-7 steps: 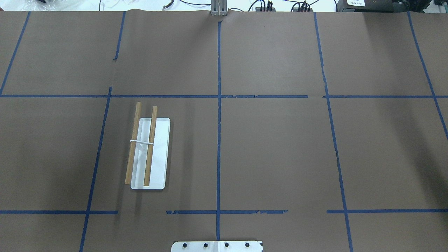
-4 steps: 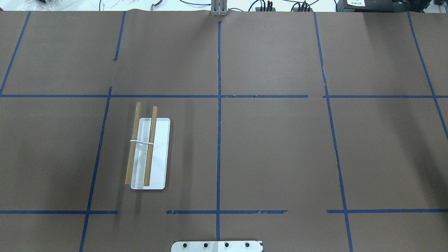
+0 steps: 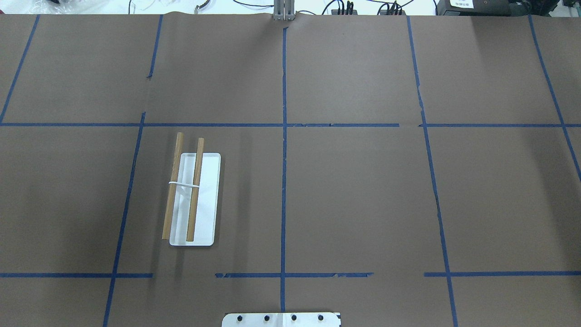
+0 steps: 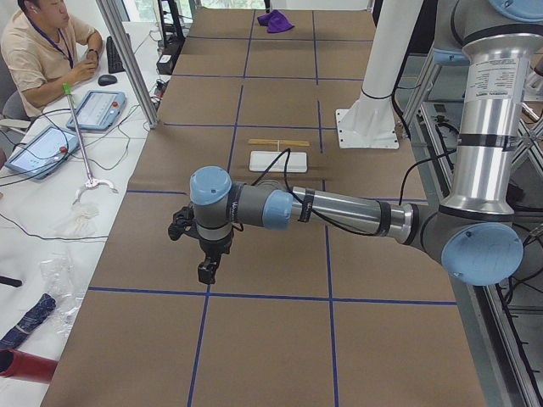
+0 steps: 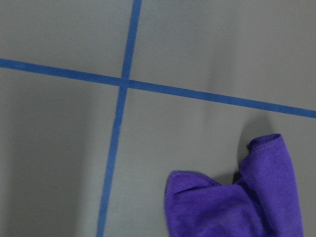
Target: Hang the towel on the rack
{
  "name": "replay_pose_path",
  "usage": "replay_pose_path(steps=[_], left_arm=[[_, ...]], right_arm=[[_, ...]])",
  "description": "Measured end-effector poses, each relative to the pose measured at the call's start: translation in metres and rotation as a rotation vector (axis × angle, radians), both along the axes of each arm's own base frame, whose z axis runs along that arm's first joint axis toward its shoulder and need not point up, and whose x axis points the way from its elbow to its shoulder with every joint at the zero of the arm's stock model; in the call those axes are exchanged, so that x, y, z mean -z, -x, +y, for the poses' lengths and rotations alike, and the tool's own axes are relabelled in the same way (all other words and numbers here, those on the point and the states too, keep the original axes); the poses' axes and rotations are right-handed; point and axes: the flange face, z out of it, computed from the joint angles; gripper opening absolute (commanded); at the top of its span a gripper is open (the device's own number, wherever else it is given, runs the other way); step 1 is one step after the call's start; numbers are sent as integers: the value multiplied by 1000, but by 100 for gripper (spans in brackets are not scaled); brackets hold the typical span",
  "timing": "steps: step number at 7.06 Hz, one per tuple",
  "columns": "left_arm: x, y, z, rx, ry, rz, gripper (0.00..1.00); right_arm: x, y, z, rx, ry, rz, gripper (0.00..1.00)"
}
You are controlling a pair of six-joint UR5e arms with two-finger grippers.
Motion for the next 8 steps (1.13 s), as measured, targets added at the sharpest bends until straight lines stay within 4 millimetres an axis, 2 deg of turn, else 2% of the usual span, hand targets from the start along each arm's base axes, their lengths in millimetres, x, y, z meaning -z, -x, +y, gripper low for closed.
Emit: replay_pose_path(steps=[1,2,3,4,5,8], left_arm=[[1,0,0,1,0,0,100],[2,0,0,2,-3,0,100],[6,0,-1,2,-10,1,100],[10,0,-1,3,-17,1,100],[12,0,0,4,-22,1,100],[17,0,1,3,-28,12,100]], right_arm=[[-44,-10,10,13,-1,5,85],[-79,-20,24,22,5,5,84],[-101,-29,36,28,16,3,74],[-114,-36,45,27,25,2,34],[-122,-40,52,21,38,1,0],[-127,-42,57,16,48,-3,0]])
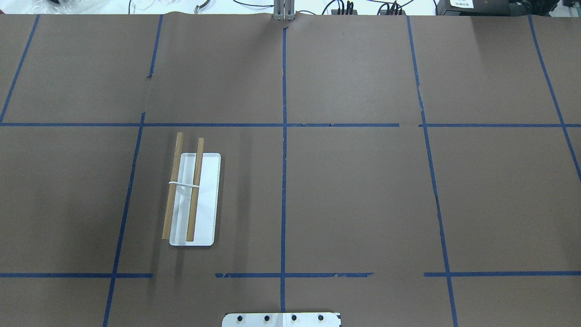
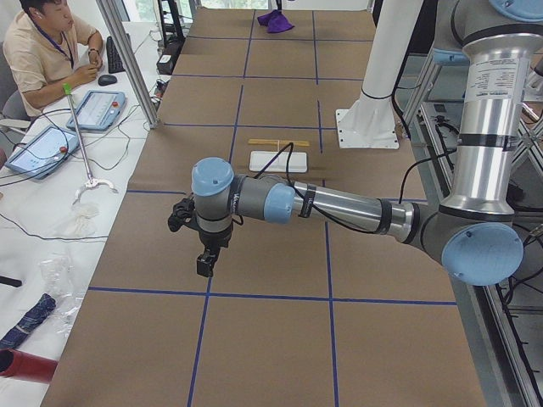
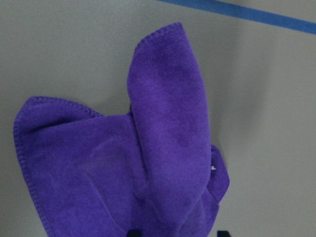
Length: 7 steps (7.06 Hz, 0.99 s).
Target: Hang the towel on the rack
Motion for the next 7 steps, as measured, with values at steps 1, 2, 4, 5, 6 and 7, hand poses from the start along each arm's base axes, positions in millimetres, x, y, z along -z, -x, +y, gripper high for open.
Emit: replay_pose_path(steps=[1,2,4,5,6,7], left_arm=[[0,-3,1,-6,5,32,100],[0,-6,2,-15,13,79,100],[-1,-9,5,-24,23,131,100],[0,-10,6,-25,21,138,100],[2,-10,6,-25,18,140,100],[6,-10,4,-26,9,142,100]], right_arm=[[5,0,-5,-4,-9,-2,0],[22,-1,-17,-15,-35,-9,0],[108,-4,-50,-63,-64,-29,0],[148,-4,-59,-79,-71,-40,0],[196,0,-64,-98,-85,-63,0],[261,12,-64,-124,-92,-88,0]])
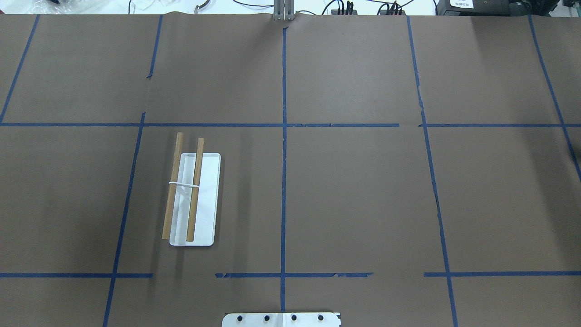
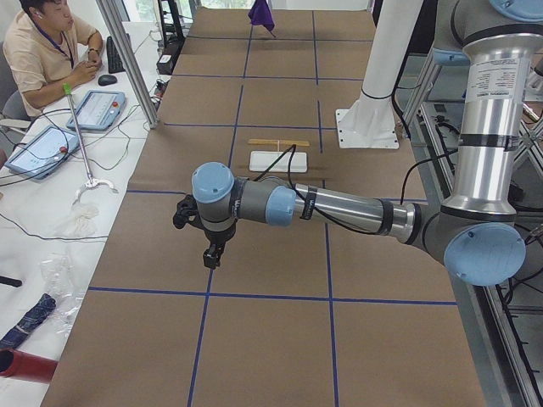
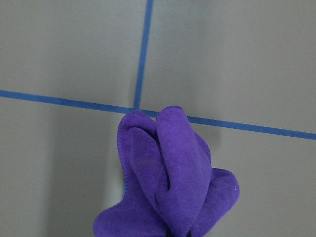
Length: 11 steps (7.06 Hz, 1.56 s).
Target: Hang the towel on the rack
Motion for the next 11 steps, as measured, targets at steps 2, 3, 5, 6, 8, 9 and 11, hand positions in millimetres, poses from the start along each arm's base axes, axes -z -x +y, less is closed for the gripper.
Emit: replay_pose_path(steps=[2,3,5,6,8,9,11], left_arm=[[20,-5,-16,24,-11,8,100],[35,-14,-26,68,-11,25,100],[63,-37,-39,160,-49,95,100],[84,-66,-45,172,-46,151,100],[130,-131,-44,147,-9,302,100],[162,-163,-45,151,41,384,100],[238,-250,-34,121,171,533,100]], right_arm=[[129,56,0,-14,-27,-107,0],[180,91,-10,3,-29,-193,0],[285,188,-33,53,-5,-296,0],[332,238,-36,73,18,-330,0],[393,310,-37,92,34,-401,0],[419,336,-39,87,37,-446,0],[475,377,-37,63,51,-523,0]])
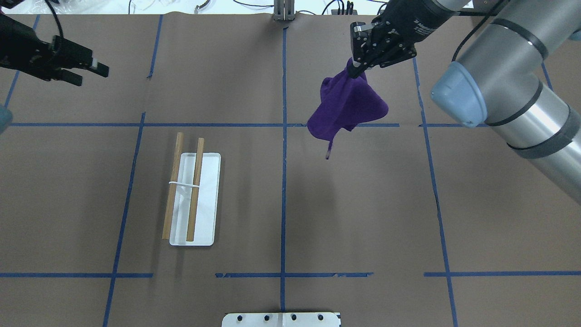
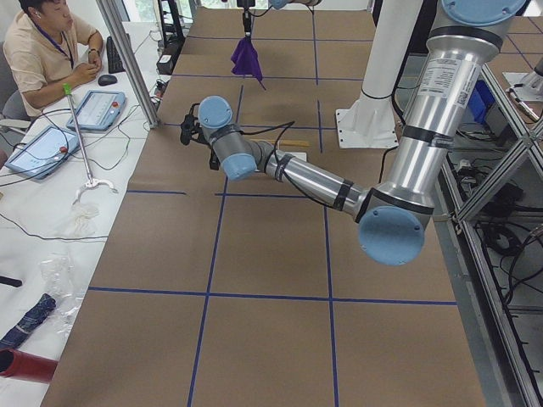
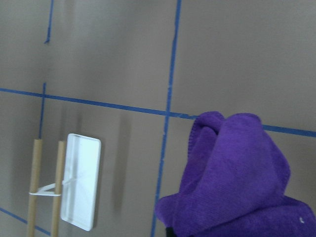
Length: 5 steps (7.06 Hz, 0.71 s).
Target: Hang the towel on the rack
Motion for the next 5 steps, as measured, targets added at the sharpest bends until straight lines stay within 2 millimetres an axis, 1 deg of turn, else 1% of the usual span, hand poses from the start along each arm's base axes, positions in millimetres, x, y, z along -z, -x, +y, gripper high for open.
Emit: replay_pose_path(steps=[1,2,3,4,5], left_arm=[[28,-29,6,-21,45,57,100],[54,-46,8,-32,77,97,100],[77,-55,8,-36,100,127,100],[96,-60,6,-35,121,149,100],[112,-64,3,-23,140,166,100]], right_arm=[[27,10,2,-10,-3,-28,0],[56,18,2,-14,-3,-51,0],[81,25,4,-12,-2,-72,0],[99,31,9,-5,-4,-89,0],[110,35,14,2,-7,-101,0]])
